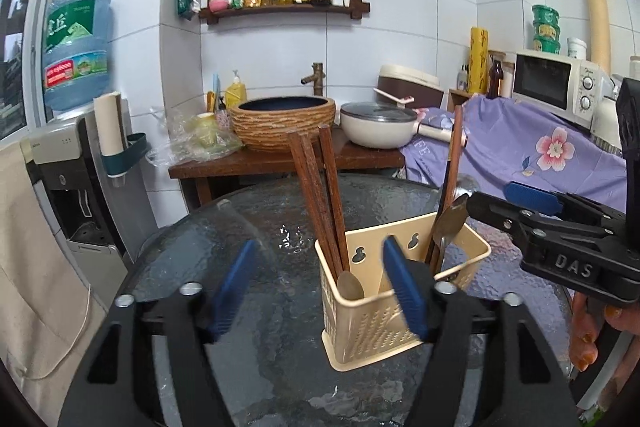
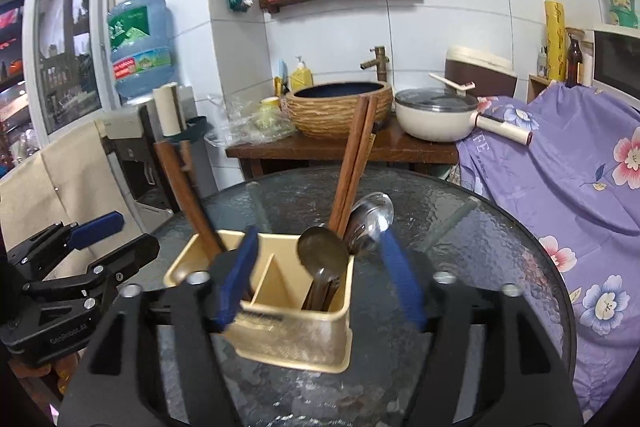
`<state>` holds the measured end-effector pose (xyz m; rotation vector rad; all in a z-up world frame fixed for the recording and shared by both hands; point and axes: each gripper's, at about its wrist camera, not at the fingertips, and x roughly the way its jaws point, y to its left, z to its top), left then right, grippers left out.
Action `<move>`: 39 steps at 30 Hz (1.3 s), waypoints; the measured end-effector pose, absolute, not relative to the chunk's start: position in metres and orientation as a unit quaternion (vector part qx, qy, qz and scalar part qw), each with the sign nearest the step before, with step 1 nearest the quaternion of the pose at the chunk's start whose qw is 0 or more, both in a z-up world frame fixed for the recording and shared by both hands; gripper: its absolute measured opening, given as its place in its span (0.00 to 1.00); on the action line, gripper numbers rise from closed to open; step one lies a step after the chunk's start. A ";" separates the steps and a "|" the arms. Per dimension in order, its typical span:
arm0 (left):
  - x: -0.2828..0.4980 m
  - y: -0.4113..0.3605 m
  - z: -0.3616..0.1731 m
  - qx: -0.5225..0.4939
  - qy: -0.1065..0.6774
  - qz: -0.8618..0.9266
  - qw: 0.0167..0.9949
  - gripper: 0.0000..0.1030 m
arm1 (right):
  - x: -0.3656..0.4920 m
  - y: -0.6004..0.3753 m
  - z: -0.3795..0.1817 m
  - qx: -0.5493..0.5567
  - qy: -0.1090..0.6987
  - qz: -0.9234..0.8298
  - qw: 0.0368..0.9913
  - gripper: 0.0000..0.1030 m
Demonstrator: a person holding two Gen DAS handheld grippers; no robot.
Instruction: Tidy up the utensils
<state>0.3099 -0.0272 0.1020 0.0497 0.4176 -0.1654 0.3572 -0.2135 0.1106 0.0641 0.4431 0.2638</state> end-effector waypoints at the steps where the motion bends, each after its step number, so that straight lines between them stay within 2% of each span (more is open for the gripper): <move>1: 0.304 -0.026 0.102 0.026 0.199 -0.079 0.976 0.84 | 0.345 -0.212 0.111 0.026 0.210 0.131 0.969 0.77; 2: 0.289 -0.024 0.102 0.026 0.183 -0.075 0.980 0.88 | 0.334 -0.211 0.111 0.019 0.201 0.132 0.970 0.79; 3: 0.279 -0.022 0.101 0.025 0.172 -0.073 0.982 0.94 | 0.316 -0.208 0.109 0.010 0.190 0.133 0.973 0.86; 4: 0.271 -0.021 0.100 0.023 0.161 -0.074 0.984 0.94 | 0.298 -0.206 0.106 0.003 0.177 0.136 0.975 0.92; 6: 0.246 -0.018 0.092 0.020 0.143 -0.079 0.986 0.94 | 0.270 -0.204 0.098 -0.004 0.156 0.127 0.979 0.94; 16: 0.154 -0.007 0.044 0.026 0.132 -0.029 0.991 0.94 | 0.152 -0.211 0.049 -0.042 0.117 0.048 0.991 0.94; 22: 0.113 0.008 0.028 -0.001 0.158 -0.035 0.987 0.94 | 0.103 -0.222 0.028 -0.013 0.151 0.056 0.987 0.94; 39: 0.054 0.010 0.027 0.002 0.162 -0.049 0.986 0.94 | 0.043 -0.211 0.034 -0.015 0.135 0.090 0.987 0.94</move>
